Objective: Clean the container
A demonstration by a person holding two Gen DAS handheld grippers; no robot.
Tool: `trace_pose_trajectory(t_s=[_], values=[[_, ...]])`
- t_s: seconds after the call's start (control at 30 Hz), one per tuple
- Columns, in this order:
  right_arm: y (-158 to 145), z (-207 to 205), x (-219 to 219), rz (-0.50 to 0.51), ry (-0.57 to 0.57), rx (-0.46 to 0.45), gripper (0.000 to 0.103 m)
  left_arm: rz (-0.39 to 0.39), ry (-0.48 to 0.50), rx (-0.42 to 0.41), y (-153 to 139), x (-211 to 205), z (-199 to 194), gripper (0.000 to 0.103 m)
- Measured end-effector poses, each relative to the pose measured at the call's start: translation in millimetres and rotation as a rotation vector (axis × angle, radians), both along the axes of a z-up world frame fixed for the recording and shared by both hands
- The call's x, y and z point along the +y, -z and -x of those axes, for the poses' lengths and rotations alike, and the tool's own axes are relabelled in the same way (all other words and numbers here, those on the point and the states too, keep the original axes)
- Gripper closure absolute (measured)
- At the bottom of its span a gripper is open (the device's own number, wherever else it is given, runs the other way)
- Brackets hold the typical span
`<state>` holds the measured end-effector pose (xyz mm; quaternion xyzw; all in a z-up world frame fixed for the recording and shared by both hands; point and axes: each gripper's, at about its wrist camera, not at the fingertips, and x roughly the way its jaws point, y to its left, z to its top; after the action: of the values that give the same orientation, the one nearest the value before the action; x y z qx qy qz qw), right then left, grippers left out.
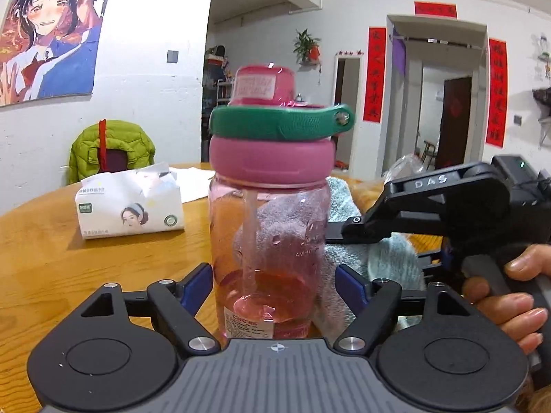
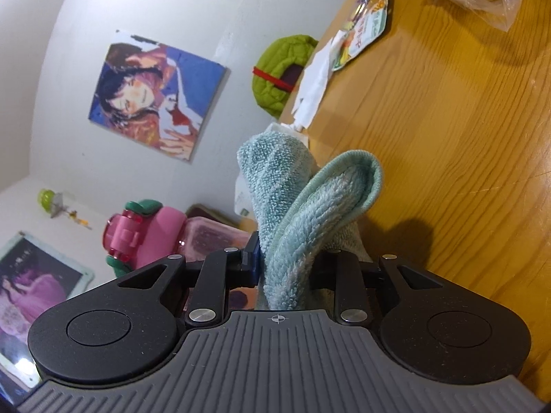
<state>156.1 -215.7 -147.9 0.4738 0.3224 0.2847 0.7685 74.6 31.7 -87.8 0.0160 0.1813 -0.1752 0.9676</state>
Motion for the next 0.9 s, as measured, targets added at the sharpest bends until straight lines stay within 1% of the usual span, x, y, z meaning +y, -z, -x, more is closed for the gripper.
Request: trace_pose_trajectory(t_s=[0.07, 0.1, 0.13, 0.17, 0.2, 0.27, 0.3, 0.33, 0.37, 0.43, 0.47, 0.5, 0.57, 0.6, 0.63, 0.67, 0.7, 0.73, 0.8, 0.83, 0.87, 0.9], values=[[1, 0, -1, 0.003, 0.002, 0.007, 0.074, -0.036, -0.007, -0.008, 2, -3, 1, 0.032], [0, 1, -2, 0.006, 0.013, 0.000, 0.075, -0.044, -0.012, -0.013, 2, -3, 2, 0.036], [-1, 3, -4, -0.003, 0.032, -0.017, 0.075, -0.041, -0.013, -0.012, 1, -3, 2, 0.036], [-3, 6, -8, -0.043, 0.053, -0.047, 0.075, -0.028, -0.012, -0.008, 1, 0, 2, 0.037], [-2, 9, -13, -0.121, 0.063, -0.085, 0.076, -0.018, -0.010, -0.005, 0, 1, 2, 0.037], [1, 13, -25, -0.320, 0.058, -0.159, 0.077, -0.018, -0.011, -0.006, 0, 1, 3, 0.037], [4, 14, -27, -0.403, 0.041, -0.170, 0.077, -0.022, -0.012, -0.009, 0, 0, 3, 0.037], [8, 12, -28, -0.455, 0.023, -0.158, 0.077, -0.027, -0.011, -0.011, 1, 0, 4, 0.037], [11, 9, -26, -0.470, 0.006, -0.128, 0.077, -0.031, -0.008, -0.013, 1, -1, 4, 0.037], [18, 4, -17, -0.423, -0.011, -0.057, 0.077, -0.041, -0.009, -0.017, 1, -3, 5, 0.037], [19, 2, -14, -0.374, -0.004, -0.026, 0.077, -0.040, -0.009, -0.017, 1, -3, 5, 0.037], [20, 1, -11, -0.313, 0.002, 0.005, 0.078, -0.040, -0.009, -0.017, 2, -3, 5, 0.037], [24, -3, -6, -0.161, 0.016, 0.094, 0.078, -0.036, -0.007, -0.017, 2, -2, 5, 0.037], [25, -5, -4, -0.108, 0.021, 0.123, 0.078, -0.039, -0.007, -0.019, 2, -3, 5, 0.037], [25, -5, -3, -0.082, 0.023, 0.131, 0.078, -0.039, -0.007, -0.019, 2, -3, 5, 0.037], [23, -4, -3, -0.068, 0.023, 0.119, 0.077, -0.040, -0.007, -0.019, 2, -3, 5, 0.037], [19, -2, -4, -0.086, 0.025, 0.080, 0.077, -0.040, -0.007, -0.018, 2, -3, 5, 0.037], [16, 1, -8, -0.146, 0.028, 0.030, 0.076, -0.040, -0.007, -0.018, 2, -3, 5, 0.037], [12, 7, -18, -0.318, 0.018, -0.076, 0.077, -0.038, -0.007, -0.017, 2, -2, 5, 0.037], [10, 9, -21, -0.371, 0.011, -0.120, 0.077, -0.039, -0.008, -0.017, 2, -3, 5, 0.037], [7, 9, -21, -0.386, 0.007, -0.145, 0.077, -0.044, -0.009, -0.019, 2, -3, 5, 0.037], [6, 8, -17, -0.360, 0.001, -0.130, 0.077, -0.047, -0.010, -0.020, 2, -4, 5, 0.037]])
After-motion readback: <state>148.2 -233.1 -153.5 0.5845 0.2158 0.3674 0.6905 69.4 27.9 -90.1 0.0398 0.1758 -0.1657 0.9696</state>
